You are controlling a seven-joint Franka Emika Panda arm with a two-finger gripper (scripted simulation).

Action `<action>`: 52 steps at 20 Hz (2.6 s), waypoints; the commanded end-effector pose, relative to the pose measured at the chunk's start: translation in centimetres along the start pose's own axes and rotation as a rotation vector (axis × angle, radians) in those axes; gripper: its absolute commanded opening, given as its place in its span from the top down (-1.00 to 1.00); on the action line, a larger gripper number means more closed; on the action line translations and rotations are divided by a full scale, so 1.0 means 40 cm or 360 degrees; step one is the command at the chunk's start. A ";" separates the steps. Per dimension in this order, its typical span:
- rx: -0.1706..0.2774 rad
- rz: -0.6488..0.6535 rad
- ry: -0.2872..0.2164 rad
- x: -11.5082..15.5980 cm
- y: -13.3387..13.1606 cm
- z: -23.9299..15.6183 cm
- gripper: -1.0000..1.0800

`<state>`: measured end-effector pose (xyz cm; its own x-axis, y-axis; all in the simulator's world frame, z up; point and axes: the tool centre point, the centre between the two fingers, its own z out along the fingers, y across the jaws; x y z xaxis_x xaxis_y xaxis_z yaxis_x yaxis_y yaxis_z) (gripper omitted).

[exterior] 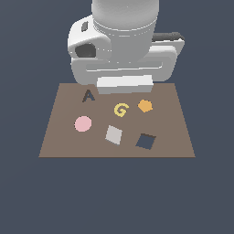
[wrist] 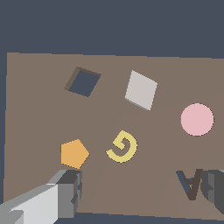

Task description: Insert a designated object into the corresponding slot on a board.

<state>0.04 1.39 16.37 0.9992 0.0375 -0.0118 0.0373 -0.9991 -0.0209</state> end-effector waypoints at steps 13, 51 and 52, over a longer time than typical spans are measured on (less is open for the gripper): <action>-0.0009 0.0095 0.0006 0.049 0.011 0.069 -0.92; -0.0031 0.0402 0.0023 0.207 0.074 0.327 -0.92; -0.0031 0.0402 0.0023 0.207 0.074 0.330 -0.92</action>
<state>8.26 -1.00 3.31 0.9769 -0.2135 -0.0007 -0.2135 -0.9769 0.0002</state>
